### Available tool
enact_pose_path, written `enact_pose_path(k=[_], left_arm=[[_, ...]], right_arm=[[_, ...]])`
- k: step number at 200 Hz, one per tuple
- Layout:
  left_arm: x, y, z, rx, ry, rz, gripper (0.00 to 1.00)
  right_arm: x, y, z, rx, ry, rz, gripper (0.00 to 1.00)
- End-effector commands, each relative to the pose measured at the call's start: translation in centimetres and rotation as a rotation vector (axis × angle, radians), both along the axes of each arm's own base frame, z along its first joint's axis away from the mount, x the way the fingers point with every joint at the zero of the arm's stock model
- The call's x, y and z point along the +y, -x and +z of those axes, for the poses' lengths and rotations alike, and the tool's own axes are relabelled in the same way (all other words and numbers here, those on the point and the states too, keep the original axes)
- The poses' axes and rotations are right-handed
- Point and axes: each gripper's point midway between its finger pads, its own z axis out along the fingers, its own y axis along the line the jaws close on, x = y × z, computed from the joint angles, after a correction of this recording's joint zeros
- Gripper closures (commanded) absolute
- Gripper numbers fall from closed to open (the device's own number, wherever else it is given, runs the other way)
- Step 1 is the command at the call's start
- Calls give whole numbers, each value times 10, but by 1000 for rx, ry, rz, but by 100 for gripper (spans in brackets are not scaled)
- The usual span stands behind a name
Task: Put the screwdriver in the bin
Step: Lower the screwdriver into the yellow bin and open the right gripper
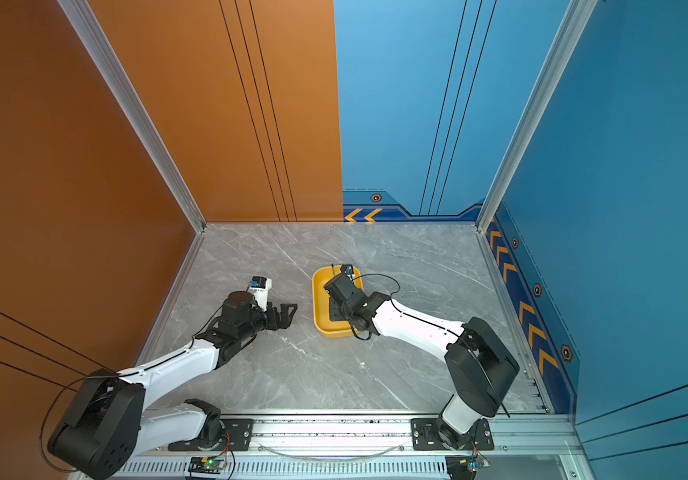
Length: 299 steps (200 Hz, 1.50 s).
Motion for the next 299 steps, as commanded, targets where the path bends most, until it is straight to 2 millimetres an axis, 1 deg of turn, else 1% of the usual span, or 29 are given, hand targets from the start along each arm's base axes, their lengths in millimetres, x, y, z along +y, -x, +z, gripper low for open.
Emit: enact_pose_path(k=[1, 37, 72, 143, 228, 244, 269, 299], left_arm=[[3, 6, -5, 16, -1, -6, 2], [4, 6, -6, 20, 0, -4, 2], [4, 7, -7, 23, 2, -7, 2], [7, 10, -8, 20, 3, 0, 2], [9, 10, -8, 21, 6, 3, 2], [9, 11, -8, 22, 6, 3, 2], [9, 11, -9, 24, 5, 3, 2], [9, 11, -10, 28, 7, 5, 2]], right_arm=[[0, -6, 1, -18, 13, -62, 84], [-1, -3, -15, 6, 66, -75, 83], [1, -7, -33, 32, 105, -78, 84], [1, -14, -56, 66, 150, -84, 83], [-2, -16, -71, 88, 179, -85, 81], [-2, -17, -73, 91, 182, -85, 79], [-4, -18, -74, 92, 187, -89, 77], [-5, -18, -75, 95, 190, -89, 71]])
